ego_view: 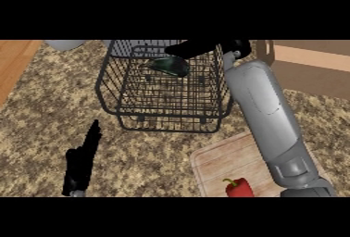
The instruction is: Pick the eggplant from the cutting board and place it in the tiered basket
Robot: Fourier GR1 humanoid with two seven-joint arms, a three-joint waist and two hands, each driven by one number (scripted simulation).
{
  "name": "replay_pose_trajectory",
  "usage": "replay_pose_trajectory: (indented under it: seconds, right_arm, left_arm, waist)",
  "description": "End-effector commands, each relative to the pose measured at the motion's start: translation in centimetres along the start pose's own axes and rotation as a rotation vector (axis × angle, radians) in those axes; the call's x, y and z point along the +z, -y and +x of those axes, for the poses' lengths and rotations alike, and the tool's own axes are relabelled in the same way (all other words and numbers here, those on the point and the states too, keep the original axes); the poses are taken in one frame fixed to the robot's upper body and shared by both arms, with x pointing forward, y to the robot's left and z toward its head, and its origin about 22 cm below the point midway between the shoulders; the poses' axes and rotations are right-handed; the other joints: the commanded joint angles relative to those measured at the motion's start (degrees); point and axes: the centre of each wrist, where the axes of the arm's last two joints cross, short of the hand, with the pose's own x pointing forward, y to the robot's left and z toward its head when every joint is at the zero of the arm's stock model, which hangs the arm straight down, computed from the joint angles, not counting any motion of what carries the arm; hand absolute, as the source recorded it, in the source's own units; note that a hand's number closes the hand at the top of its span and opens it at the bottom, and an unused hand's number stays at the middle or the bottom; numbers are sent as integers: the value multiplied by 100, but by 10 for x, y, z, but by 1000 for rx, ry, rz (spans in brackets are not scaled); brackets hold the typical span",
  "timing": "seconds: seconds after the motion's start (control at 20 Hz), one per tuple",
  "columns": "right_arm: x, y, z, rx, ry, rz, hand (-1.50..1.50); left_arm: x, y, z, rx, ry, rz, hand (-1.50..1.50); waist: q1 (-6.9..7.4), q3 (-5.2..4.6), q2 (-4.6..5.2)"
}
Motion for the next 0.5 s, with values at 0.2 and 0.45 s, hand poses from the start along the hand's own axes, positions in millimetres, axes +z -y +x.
replay_pose_trajectory:
  seconds: [0.2, 0.45]
  right_arm:
    - [-2, 73, 4, -80, -16, -371, -150]
    - [21, 170, -29, -107, -71, -433, -150]
  left_arm:
    - [-5, -5, 10, 17, 0, 29, 0]
    - [-7, -3, 5, 2, -1, 32, 0]
  waist:
    - [-151, 7, -3]
    - [-209, 11, -2]
